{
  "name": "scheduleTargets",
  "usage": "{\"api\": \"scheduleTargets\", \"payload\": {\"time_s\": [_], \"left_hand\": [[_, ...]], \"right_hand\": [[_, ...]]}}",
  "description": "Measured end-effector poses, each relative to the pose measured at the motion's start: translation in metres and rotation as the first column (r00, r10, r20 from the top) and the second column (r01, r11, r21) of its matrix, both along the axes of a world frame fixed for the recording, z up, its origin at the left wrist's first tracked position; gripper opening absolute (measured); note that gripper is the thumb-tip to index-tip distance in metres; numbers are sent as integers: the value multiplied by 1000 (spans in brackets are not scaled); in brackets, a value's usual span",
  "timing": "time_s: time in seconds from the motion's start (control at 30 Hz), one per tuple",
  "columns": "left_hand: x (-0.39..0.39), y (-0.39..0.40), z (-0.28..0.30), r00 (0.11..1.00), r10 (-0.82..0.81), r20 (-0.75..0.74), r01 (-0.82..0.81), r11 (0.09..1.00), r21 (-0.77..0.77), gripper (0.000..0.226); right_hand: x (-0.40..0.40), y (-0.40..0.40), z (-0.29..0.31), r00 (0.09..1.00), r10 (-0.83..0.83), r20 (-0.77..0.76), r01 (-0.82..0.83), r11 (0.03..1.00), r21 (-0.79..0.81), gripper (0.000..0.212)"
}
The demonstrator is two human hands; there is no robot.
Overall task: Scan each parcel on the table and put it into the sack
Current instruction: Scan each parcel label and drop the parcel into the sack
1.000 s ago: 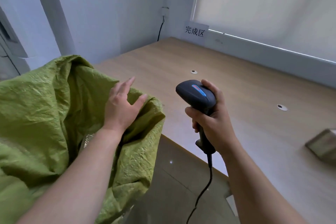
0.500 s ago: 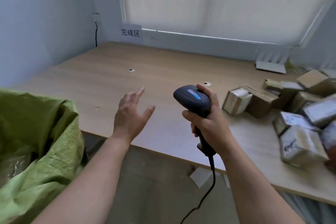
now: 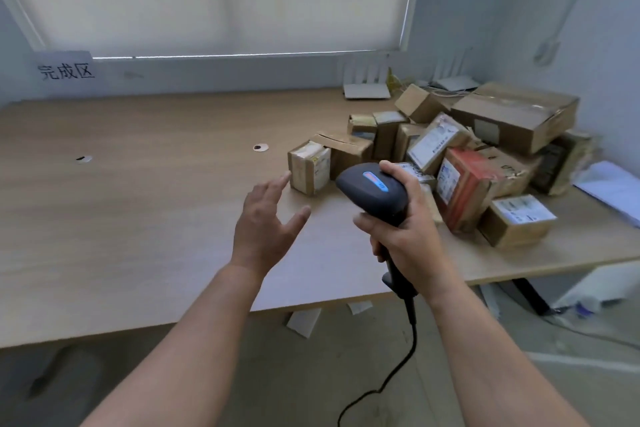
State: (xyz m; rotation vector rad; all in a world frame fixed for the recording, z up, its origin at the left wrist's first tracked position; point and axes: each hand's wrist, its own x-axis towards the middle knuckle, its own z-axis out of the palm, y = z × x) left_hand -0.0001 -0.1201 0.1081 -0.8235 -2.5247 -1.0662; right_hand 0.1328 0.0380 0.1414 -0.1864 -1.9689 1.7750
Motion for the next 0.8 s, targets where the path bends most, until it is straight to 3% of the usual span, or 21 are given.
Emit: {"api": "scheduleTargets", "payload": {"time_s": [0.33, 0.8], "left_hand": [[-34, 59, -6, 992, -128, 24, 128, 992, 1, 62], [-182, 107, -24, 974, -164, 155, 174, 983, -51, 67]], "right_hand": [[-22, 41, -17, 994, -106, 24, 106, 994, -25, 67], [-147, 68, -31, 973, -222, 68, 227, 972, -67, 70]]}}
